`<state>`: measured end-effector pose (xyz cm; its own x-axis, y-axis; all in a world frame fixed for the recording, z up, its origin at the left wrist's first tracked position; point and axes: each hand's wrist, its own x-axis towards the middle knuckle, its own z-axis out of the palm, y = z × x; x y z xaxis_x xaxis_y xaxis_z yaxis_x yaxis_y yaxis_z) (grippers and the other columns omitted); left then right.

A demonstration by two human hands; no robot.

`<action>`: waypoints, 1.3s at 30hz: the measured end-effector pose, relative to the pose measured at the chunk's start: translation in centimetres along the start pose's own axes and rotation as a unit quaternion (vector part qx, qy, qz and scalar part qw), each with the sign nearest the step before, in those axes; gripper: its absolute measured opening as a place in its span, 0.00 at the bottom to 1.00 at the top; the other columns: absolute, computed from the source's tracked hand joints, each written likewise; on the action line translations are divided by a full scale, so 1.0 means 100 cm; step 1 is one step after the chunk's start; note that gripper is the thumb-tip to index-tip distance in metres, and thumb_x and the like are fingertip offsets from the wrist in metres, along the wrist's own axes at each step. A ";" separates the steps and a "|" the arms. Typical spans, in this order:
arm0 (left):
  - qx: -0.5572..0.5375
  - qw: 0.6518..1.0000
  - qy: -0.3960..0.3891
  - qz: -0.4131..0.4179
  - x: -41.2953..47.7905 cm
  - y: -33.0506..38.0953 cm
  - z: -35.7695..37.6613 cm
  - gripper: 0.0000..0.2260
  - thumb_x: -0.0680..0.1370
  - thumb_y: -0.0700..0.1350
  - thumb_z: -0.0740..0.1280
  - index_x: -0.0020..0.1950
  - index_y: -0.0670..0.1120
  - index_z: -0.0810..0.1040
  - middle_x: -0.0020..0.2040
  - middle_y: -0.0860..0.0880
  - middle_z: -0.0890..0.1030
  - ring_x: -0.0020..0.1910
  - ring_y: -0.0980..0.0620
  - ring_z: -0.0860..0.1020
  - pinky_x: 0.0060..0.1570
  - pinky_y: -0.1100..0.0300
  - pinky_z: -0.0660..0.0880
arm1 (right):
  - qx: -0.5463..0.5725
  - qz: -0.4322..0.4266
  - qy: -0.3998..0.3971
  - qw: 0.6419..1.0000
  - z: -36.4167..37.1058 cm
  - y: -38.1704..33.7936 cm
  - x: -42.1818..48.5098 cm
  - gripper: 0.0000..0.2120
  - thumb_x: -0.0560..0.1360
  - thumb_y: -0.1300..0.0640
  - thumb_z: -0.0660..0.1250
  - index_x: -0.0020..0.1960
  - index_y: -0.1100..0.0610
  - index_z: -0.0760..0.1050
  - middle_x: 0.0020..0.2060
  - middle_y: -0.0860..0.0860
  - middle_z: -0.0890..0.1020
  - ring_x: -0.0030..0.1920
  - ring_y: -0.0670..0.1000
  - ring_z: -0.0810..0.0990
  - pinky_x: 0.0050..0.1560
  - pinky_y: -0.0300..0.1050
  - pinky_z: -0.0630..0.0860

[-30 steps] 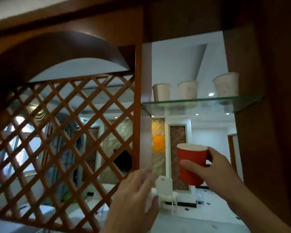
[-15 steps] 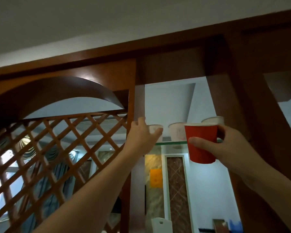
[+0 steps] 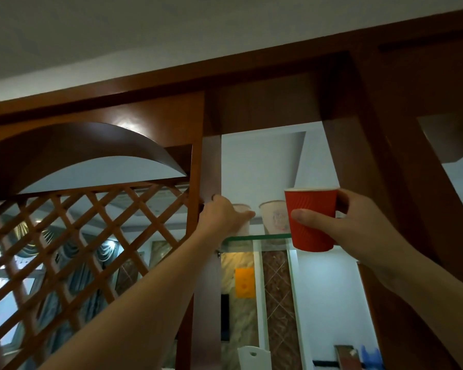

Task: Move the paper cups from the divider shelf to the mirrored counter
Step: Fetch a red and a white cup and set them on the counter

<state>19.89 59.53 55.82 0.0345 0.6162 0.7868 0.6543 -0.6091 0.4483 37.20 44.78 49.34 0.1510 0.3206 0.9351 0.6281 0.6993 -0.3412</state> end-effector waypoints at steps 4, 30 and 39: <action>-0.009 1.000 0.011 0.012 0.001 -0.003 0.000 0.28 0.72 0.61 0.69 0.64 0.44 0.71 0.48 0.49 0.78 0.39 0.53 0.78 0.30 0.65 0.70 | -0.001 0.000 0.000 1.000 -0.001 0.002 -0.002 0.37 0.52 0.31 0.70 0.58 0.43 0.69 0.48 0.39 0.77 0.43 0.44 0.77 0.25 0.27 0.71; -0.281 0.959 0.029 0.017 -0.296 -0.128 -0.021 0.33 0.61 0.61 0.73 0.65 0.55 0.72 0.55 0.59 0.78 0.50 0.64 0.78 0.39 0.66 0.79 | 0.174 0.127 -0.097 0.972 0.052 0.037 -0.193 0.32 0.57 0.38 0.76 0.59 0.45 0.77 0.50 0.41 0.84 0.50 0.44 0.83 0.46 0.44 0.80; -0.236 0.963 0.075 -0.108 -0.387 -0.220 -0.083 0.28 0.64 0.57 0.75 0.63 0.54 0.76 0.53 0.60 0.81 0.53 0.63 0.78 0.40 0.67 0.78 | 0.239 0.172 -0.174 0.940 0.147 0.017 -0.275 0.26 0.56 0.37 0.75 0.52 0.40 0.76 0.47 0.32 0.82 0.47 0.33 0.80 0.35 0.27 0.75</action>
<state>-2.11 44.90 19.03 -0.1962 0.6959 0.6909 0.2172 -0.6562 0.7226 22.88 46.60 21.68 -0.0287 0.7112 0.7024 0.1597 0.6970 -0.6991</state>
